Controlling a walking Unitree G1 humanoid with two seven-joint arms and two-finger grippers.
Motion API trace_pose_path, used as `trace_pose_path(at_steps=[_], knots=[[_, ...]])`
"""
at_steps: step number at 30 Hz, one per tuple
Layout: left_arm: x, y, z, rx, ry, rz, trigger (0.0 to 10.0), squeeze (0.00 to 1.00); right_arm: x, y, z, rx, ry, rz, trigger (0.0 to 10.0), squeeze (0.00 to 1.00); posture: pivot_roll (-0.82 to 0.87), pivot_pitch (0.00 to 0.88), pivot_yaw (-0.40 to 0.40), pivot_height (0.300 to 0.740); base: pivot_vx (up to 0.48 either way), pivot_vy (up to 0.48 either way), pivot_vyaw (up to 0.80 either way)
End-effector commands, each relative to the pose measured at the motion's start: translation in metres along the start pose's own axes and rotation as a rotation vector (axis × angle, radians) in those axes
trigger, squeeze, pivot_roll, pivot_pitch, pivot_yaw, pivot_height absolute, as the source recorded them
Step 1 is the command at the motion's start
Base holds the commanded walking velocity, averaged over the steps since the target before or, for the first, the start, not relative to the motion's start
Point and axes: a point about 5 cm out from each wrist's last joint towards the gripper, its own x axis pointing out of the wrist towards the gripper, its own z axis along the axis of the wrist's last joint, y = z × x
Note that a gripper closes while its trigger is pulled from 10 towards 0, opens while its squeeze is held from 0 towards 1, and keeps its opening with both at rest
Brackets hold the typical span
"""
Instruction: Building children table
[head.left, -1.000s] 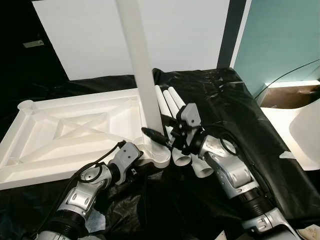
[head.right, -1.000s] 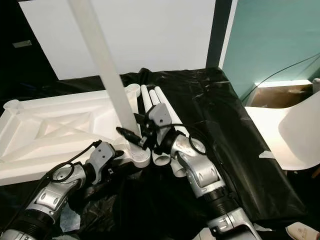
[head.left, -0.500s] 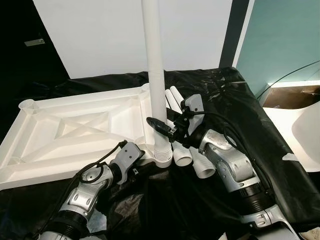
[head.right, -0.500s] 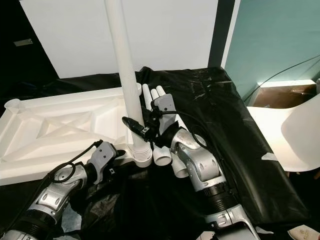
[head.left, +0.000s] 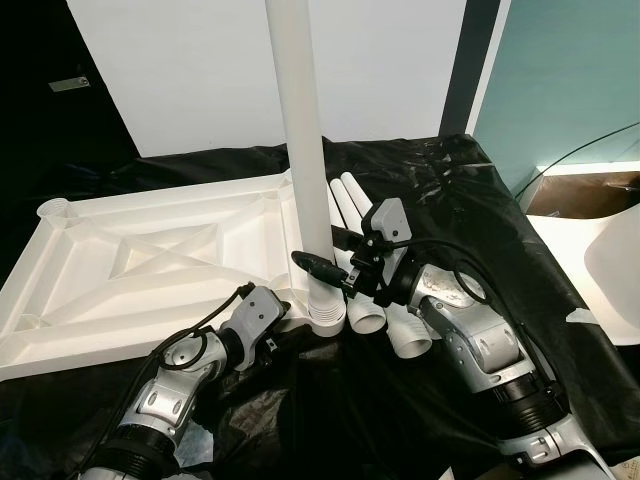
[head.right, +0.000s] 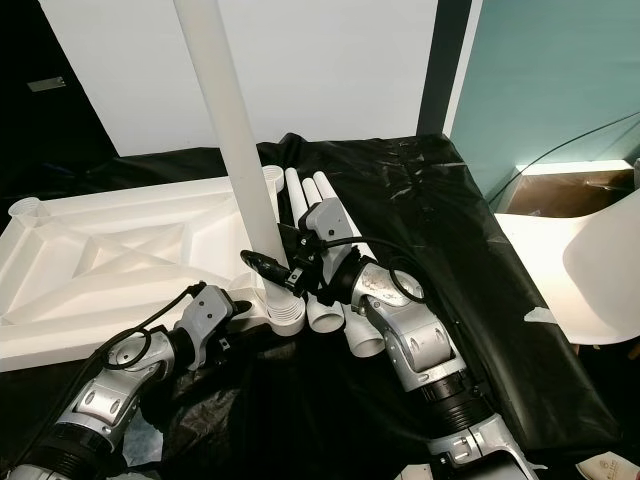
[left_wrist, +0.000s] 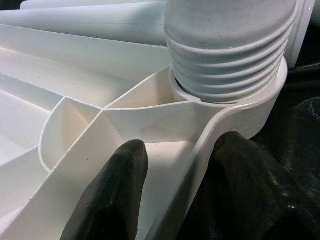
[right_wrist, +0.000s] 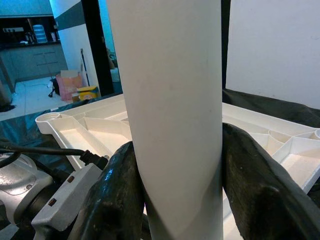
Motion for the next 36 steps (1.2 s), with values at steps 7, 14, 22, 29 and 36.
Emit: trace_pose_path(at_steps=[7, 14, 22, 29, 36], knots=[[-0.002, 0.002, -0.010, -0.033, 0.041, 0.058, 10.0, 0.00, -0.014, 0.008, -0.033, -0.015, 0.160, 0.041, 10.0, 0.00, 0.06, 0.000, 0.041, 0.740, 0.000, 0.000, 0.00], [0.000, 0.001, -0.010, -0.033, 0.038, 0.058, 10.0, 0.00, -0.015, 0.006, -0.030, -0.093, 0.161, 0.077, 10.0, 0.00, 0.05, 0.000, 0.044, 0.740, 0.000, 0.000, 0.00], [-0.003, -0.002, -0.012, -0.034, 0.044, 0.052, 10.0, 0.00, -0.013, 0.003, -0.027, -0.044, 0.175, 0.043, 10.0, 0.00, 0.06, 0.000, 0.059, 0.740, 0.000, 0.000, 0.00], [-0.007, -0.001, -0.013, -0.028, 0.056, 0.046, 10.0, 0.00, -0.012, 0.006, -0.038, 0.125, 0.250, -0.021, 10.0, 0.00, 0.07, 0.000, 0.077, 0.740, 0.000, 0.000, 0.00], [-0.008, 0.000, -0.014, -0.024, 0.062, 0.042, 10.0, 0.00, -0.006, 0.012, -0.035, 0.189, 0.266, -0.037, 10.0, 0.00, 0.07, 0.000, 0.084, 0.740, 0.000, 0.000, 0.00]])
